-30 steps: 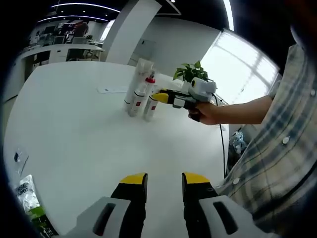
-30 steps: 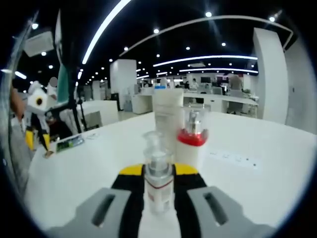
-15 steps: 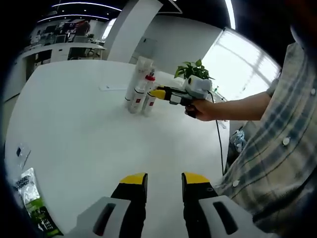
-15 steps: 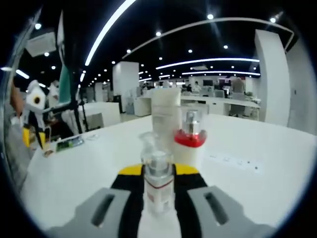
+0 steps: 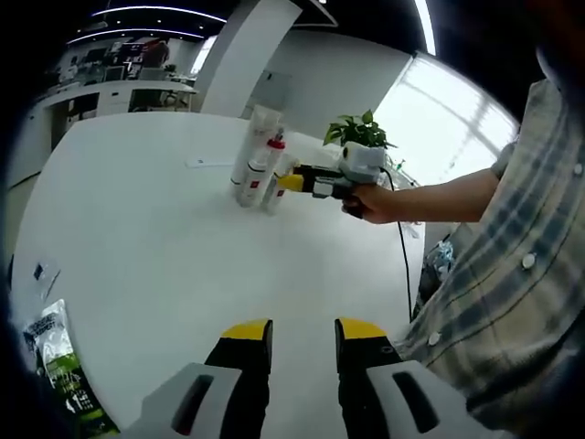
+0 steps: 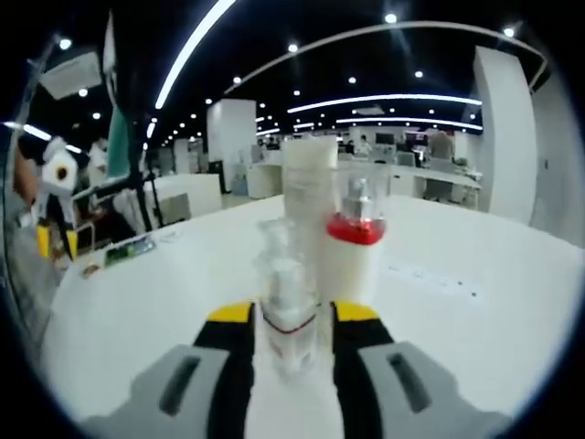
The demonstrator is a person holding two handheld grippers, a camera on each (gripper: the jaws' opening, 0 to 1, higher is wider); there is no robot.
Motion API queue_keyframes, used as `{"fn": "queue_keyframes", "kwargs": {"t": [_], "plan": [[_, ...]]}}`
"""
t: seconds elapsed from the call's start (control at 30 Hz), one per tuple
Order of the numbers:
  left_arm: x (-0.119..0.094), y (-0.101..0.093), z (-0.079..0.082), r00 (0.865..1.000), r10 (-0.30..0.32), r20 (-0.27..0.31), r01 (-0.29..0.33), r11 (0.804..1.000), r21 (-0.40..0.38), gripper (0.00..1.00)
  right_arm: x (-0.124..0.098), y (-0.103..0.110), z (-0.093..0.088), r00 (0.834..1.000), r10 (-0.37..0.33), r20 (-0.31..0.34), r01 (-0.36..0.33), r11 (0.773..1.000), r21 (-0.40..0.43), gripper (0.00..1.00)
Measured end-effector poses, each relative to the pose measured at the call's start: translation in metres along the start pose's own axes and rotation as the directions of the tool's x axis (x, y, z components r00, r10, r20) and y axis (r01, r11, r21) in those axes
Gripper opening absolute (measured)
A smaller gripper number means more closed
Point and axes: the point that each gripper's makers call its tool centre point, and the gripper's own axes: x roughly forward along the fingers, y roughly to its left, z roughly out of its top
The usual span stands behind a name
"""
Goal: Arrange the skincare products in the storage area until every visible bottle or jar stands upright without overlapping.
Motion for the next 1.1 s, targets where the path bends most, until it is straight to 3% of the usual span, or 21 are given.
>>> {"fn": "queue_keyframes", "kwargs": {"t": [0.1, 0.17, 0.2, 0.43, 0.83, 1.1], "plan": [[-0.001, -0.002, -0.003, 1.000, 0.002, 0.001, -0.002, 1.000, -0.002, 0.28, 0.002, -0.006, -0.020, 0.996, -0.047, -0.081, 0.051, 0.998, 0.049, 0.30], [-0.001, -0.003, -0.005, 1.000, 0.003, -0.001, -0.003, 1.000, -0.003, 0.28, 0.006, -0.004, -0.028, 0.993, -0.053, -0.101, 0.064, 0.992, 0.108, 0.30], [-0.001, -0.003, -0.007, 1.000, 0.005, -0.004, -0.005, 1.000, -0.002, 0.28, 0.008, -0.006, -0.029, 0.993, -0.057, -0.104, 0.067, 0.993, 0.097, 0.30], [-0.005, -0.004, -0.013, 1.000, 0.016, -0.005, -0.016, 1.000, -0.008, 0.28, 0.018, -0.002, -0.022, 0.993, -0.060, -0.098, 0.066, 0.996, 0.053, 0.23], [-0.008, -0.005, -0.016, 1.000, 0.021, 0.001, -0.021, 1.000, -0.016, 0.27, 0.023, -0.016, -0.023, 0.984, -0.121, -0.133, 0.129, 0.990, 0.055, 0.22], [-0.012, -0.007, -0.020, 1.000, 0.029, 0.003, -0.029, 0.999, -0.017, 0.27, 0.024, -0.017, -0.025, 0.981, -0.118, -0.155, 0.125, 0.992, 0.033, 0.22]]}}
